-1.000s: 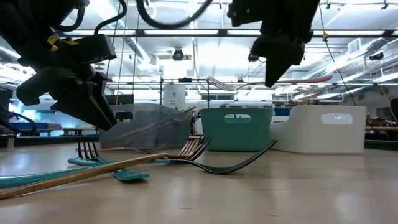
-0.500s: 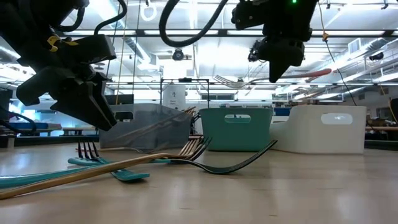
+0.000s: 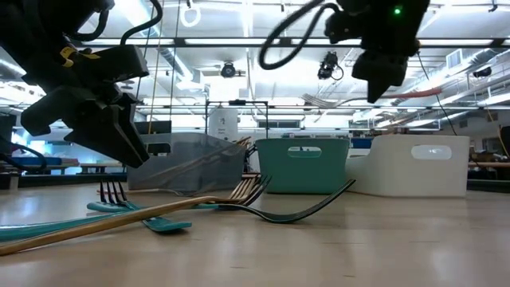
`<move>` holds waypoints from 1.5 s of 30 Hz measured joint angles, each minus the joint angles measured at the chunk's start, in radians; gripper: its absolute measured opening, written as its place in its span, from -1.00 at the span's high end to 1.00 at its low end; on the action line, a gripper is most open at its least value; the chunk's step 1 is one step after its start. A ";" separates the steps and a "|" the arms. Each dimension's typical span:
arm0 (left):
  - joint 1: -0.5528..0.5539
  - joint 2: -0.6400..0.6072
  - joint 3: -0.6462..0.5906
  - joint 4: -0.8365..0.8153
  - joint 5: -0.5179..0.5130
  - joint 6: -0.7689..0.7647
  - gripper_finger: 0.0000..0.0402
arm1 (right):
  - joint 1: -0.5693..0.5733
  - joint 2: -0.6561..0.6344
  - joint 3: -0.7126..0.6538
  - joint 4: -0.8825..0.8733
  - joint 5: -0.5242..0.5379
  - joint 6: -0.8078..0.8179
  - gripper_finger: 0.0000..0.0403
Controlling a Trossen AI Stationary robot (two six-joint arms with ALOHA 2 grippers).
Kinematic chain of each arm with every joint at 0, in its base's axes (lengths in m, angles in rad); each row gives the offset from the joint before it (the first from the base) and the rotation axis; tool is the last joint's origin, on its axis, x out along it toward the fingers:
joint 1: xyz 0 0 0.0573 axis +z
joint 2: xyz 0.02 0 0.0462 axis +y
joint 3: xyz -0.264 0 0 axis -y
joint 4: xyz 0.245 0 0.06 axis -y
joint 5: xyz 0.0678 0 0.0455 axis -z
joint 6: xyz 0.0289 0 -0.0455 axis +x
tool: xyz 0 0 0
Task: Sort silverware by color (type)
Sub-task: Put the orange fork into the white bin
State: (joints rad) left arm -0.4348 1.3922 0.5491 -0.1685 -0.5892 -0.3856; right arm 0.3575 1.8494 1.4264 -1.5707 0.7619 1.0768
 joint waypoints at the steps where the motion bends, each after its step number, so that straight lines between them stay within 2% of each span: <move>1: 0.001 0.000 0.000 0.000 -0.004 0.003 0.16 | -0.003 -0.017 -0.019 -0.001 -0.001 0.012 0.92; 8: 0.001 0.000 0.000 0.013 -0.077 0.042 0.16 | -0.035 -0.150 -0.172 0.110 -0.015 0.031 0.92; 15: 0.001 0.000 0.000 0.069 -0.081 0.108 0.16 | -0.084 -0.240 -0.306 0.264 -0.040 -0.035 0.92; 34: 0.013 0.000 0.000 0.068 -0.103 0.110 0.16 | -0.143 -0.284 -0.457 0.442 -0.085 -0.063 0.92; 45: 0.013 0.000 0.000 0.067 -0.103 0.109 0.16 | -0.164 -0.283 -0.471 0.452 -0.112 -0.012 0.92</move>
State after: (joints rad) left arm -0.4217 1.3922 0.5491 -0.1013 -0.6926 -0.2768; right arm 0.1933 1.5661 0.9558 -1.1183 0.6498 1.0651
